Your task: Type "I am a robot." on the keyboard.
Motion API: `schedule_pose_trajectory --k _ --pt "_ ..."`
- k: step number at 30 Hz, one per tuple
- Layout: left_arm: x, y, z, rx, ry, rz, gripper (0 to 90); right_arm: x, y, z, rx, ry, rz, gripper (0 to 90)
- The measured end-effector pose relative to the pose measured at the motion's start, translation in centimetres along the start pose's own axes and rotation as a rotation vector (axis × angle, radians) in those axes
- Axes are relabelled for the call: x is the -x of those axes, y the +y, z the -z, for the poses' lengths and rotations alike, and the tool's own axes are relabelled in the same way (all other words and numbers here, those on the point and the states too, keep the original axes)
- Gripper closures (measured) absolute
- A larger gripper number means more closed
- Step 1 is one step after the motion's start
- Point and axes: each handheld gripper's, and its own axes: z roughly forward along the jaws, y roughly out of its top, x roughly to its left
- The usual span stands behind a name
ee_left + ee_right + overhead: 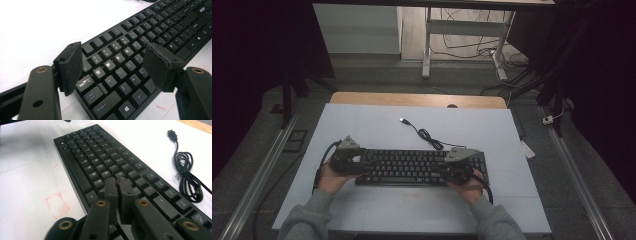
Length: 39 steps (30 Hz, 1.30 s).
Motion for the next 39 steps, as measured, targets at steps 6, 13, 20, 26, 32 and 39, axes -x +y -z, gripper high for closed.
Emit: schedule_pose_trajectory --k 6,13,20,26,32,39 --pt "0.1 0.0 -0.1 -0.004 0.000 -0.002 31.7 -0.5 0.7 -1.1 -0.010 0.011 0.012 90.0" --pt "0.0 0.0 -0.1 0.000 -0.003 -0.001 31.7 -1.1 1.6 -2.0 -0.021 0.021 0.020 90.0" --pt "0.0 0.0 -0.3 -0.004 -0.008 -0.006 31.7 -1.5 2.6 -3.3 -0.017 0.027 0.016 90.0" --pt "0.1 0.0 -0.3 -0.005 -0.006 -0.007 31.7 -1.9 3.0 -4.6 -0.015 0.049 0.012 90.0" --pt "0.1 0.0 -0.3 -0.006 -0.002 -0.006 31.6 -1.8 2.9 -5.4 -0.038 0.048 0.015 90.0" --pt "0.0 -0.1 -0.2 -0.007 -0.002 -0.007 31.6 -2.2 2.5 -6.9 -0.079 0.058 0.034 90.0"
